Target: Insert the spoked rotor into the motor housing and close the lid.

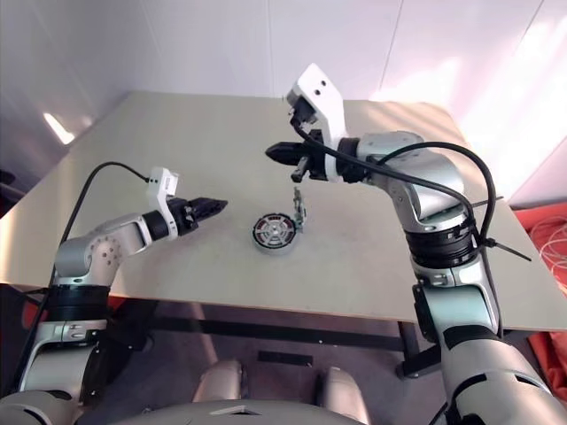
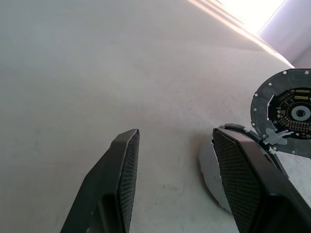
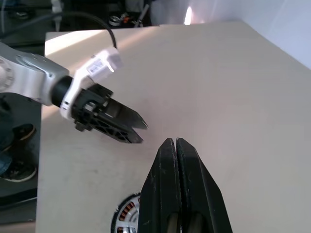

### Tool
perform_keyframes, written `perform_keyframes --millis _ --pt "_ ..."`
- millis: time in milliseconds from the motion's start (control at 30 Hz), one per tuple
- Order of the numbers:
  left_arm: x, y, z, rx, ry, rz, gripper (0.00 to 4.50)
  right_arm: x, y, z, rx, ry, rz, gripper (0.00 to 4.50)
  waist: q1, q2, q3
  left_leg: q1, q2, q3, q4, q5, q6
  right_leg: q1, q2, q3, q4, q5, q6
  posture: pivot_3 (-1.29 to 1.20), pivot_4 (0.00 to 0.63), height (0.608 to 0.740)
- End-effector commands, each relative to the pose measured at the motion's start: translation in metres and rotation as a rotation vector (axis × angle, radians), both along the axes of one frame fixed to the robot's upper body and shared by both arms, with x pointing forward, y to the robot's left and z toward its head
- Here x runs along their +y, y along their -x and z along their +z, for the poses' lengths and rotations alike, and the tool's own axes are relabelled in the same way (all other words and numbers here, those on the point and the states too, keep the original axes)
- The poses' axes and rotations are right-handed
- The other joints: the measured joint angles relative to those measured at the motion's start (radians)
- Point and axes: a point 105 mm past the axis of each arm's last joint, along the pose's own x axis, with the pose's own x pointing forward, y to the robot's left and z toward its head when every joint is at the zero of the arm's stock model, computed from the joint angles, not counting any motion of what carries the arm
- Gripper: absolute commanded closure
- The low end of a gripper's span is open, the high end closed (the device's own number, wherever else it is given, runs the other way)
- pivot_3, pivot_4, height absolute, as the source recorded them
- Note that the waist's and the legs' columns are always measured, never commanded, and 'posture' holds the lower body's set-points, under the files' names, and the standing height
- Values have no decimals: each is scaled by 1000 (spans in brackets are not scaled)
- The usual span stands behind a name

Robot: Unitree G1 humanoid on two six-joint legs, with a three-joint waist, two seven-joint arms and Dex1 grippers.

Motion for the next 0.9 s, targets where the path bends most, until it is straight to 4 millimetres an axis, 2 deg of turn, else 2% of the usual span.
perform_keyframes --millis 33,133,233,367,600,733,900 --pt "-5 -4 14 -51 -1 -17 1916 -23 -18 -27 21 71 -109 4477 1 0 0 0 0 0 0 0 0 0 0 0 0 0 0 0 0 740" --pt "-7 -5 14 -52 -1 -24 1916 -40 -28 -70 90 152 -180 4477 0 0 0 0 0 0 0 0 0 0 0 0 0 0 0 0 0 740" --pt "-8 -5 14 -53 -1 -29 1916 -47 -30 -88 109 183 -206 4477 0 0 0 -4 0 0 0 0 0 -3 0 0 0 0 0 0 0 740" --pt "-9 -4 13 -51 5 -31 1916 -41 -23 -95 123 183 -179 4477 -6 0 0 -4 0 0 0 0 1 -4 1 -1 0 0 0 0 0 740" --pt "-6 -6 16 -62 -1 -20 1916 -7 -5 -96 143 148 -70 4477 -5 0 0 -3 0 0 0 0 1 -3 0 -1 0 0 -1 0 0 740" --pt "6 -11 35 -113 1 20 1916 19 5 -93 145 123 -4 4477 -6 0 0 -2 1 0 0 0 1 -3 1 -1 0 0 -1 0 0 740" --pt "15 -14 51 -162 -5 42 1916 31 -4 -99 153 111 -32 4477 -6 0 0 -2 0 0 0 0 1 -3 0 -1 0 0 -1 0 0 740"
